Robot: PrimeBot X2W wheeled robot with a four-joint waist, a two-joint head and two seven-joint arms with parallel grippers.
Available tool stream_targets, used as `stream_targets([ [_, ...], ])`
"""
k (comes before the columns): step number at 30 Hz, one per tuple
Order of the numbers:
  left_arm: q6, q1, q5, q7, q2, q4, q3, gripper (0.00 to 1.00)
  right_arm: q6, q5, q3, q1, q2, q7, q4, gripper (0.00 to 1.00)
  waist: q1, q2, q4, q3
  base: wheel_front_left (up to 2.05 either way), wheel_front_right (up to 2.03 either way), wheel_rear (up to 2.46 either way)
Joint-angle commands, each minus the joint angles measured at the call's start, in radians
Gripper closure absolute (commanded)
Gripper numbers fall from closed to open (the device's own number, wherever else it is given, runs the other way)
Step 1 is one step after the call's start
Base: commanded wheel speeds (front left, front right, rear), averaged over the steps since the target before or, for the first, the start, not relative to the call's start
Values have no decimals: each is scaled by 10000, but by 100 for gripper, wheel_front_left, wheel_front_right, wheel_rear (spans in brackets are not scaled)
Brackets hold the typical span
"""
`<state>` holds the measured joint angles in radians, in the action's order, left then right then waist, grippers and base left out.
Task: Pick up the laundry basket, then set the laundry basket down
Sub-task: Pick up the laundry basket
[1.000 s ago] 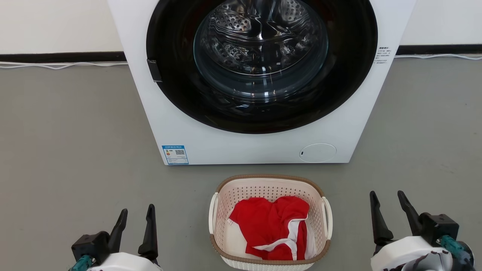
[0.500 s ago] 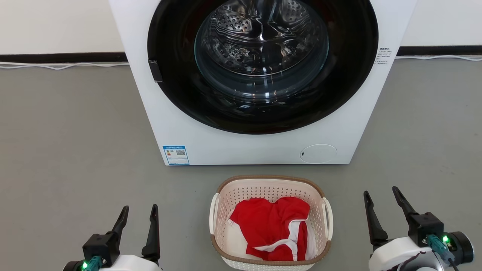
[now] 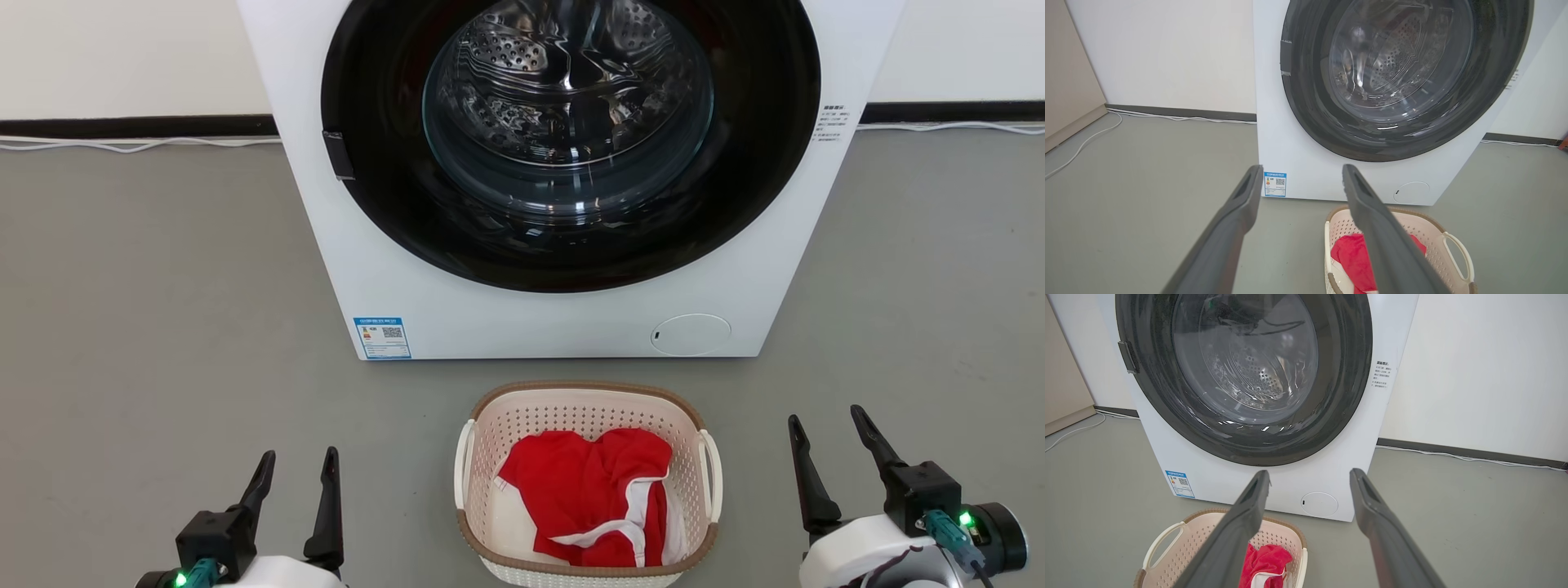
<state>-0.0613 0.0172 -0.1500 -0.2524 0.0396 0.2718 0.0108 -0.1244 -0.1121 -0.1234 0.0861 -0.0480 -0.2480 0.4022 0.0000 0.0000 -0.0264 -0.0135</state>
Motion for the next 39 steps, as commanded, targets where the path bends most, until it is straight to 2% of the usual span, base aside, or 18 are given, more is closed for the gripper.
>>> stream_targets([
  [1,80,-115,13,-93,106,-219,326,0,-63,13,222,363,-42,-137,-184,0,0,0,10,-16,0,0,0],
  [12,85,-339,-36,-93,106,-288,339,0,-63,177,159,605,-31,-137,-146,0,0,0,64,-573,0,0,0],
  [25,-60,-1653,-238,-93,106,-4,-243,0,-63,293,33,1776,-24,-138,420,0,0,0,217,-2385,0,0,0],
  [34,-60,-3108,-193,-93,106,1072,-1026,0,-63,226,-226,3081,-23,-138,1629,0,0,0,298,-3925,0,0,0],
  [39,9,-3918,-162,-93,106,1892,-1361,0,-63,113,-260,3845,-23,-138,2771,0,0,0,359,-4638,0,0,0],
])
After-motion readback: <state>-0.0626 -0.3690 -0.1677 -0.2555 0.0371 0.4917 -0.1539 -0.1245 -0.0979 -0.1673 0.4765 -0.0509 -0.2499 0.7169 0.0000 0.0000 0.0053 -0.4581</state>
